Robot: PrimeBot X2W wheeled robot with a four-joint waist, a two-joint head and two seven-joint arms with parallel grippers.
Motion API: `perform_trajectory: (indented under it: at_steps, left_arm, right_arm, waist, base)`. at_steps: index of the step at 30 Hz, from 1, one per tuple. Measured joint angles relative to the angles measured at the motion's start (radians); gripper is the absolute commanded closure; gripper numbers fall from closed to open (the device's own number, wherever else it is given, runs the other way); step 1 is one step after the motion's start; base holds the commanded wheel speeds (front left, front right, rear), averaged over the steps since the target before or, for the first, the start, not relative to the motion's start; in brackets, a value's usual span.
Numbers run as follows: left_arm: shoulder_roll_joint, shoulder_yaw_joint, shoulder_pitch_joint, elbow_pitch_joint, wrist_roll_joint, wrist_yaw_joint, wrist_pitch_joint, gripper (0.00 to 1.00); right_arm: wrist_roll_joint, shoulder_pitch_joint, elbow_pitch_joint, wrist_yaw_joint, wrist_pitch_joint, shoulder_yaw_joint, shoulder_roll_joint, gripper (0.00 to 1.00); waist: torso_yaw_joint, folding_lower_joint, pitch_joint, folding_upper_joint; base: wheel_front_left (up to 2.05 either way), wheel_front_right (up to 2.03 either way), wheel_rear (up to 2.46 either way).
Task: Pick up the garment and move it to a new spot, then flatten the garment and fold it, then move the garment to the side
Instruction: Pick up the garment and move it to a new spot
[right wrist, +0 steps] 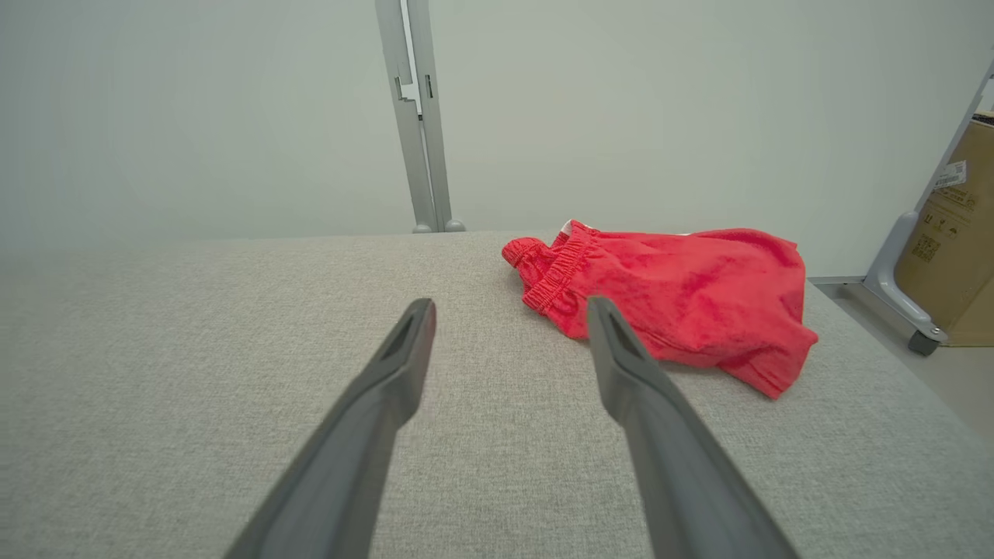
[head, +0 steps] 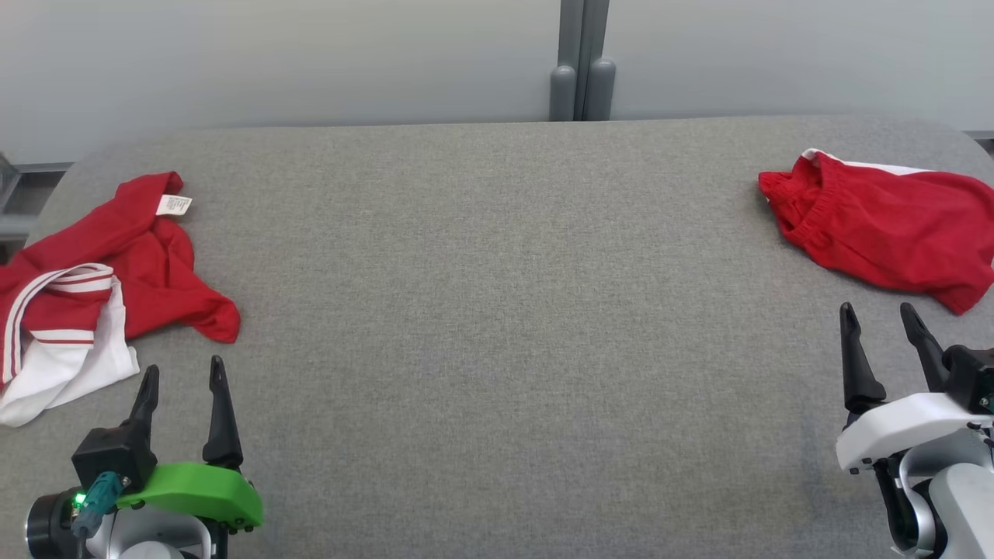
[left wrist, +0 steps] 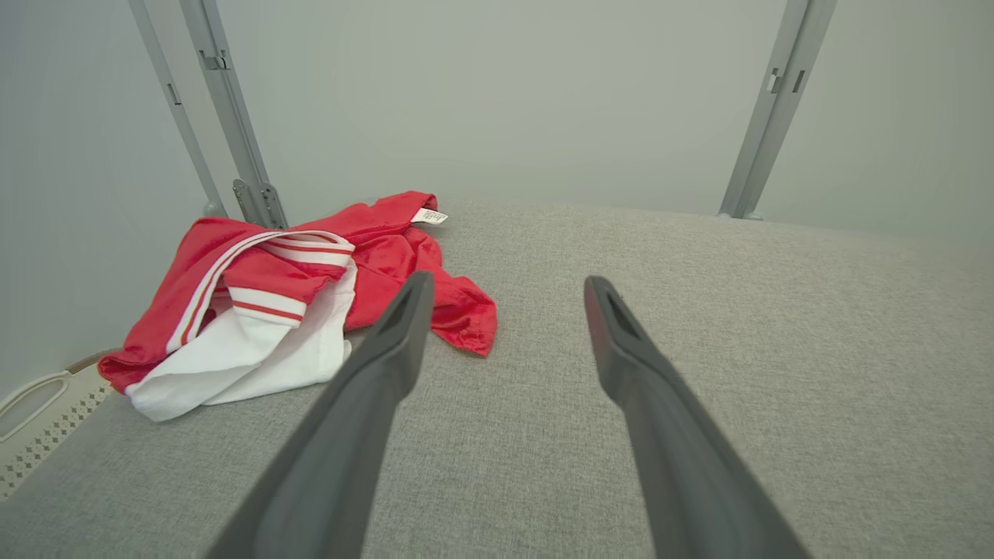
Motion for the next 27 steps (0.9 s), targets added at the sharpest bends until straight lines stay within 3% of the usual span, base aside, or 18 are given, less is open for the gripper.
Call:
perform_trajectory:
  at_steps: [7,17,23,27]
  left_arm:
    - [-0.004,-0.020,0.000,0.006,0.000,-0.026,0.000,0.00]
    - [-0.019,0.022,0.004,-0.023,-0.001,-0.014,0.000,0.00]
    - [-0.019,0.102,0.078,-0.084,-0.001,0.002,-0.001,0.00]
    - [-0.023,0.131,0.114,-0.106,-0.001,0.003,-0.001,0.00]
  right_arm:
    - [-0.059,0.044,-0.049,0.000,0.000,-0.038,0.003,0.00]
    - [-0.124,0.058,-0.093,0.001,0.000,-0.002,0.016,0.00]
    - [-0.161,0.027,-0.091,0.055,0.000,0.101,0.048,0.00]
    - [-0.165,-0.005,-0.080,0.073,0.000,0.129,0.068,0.00]
  waist:
    - [0.026,0.0000,-0.010,0.0000]
    - [0.108,0.0000,-0.007,0.0000]
    - [0.180,0.0000,-0.012,0.0000]
    - [0.232,0.0000,-0.016,0.0000]
  base:
    - [0.00,0.00,0.00]
    - [0.00,0.00,0.00]
    - [0.00,0.00,0.00]
    - [0.00,0.00,0.00]
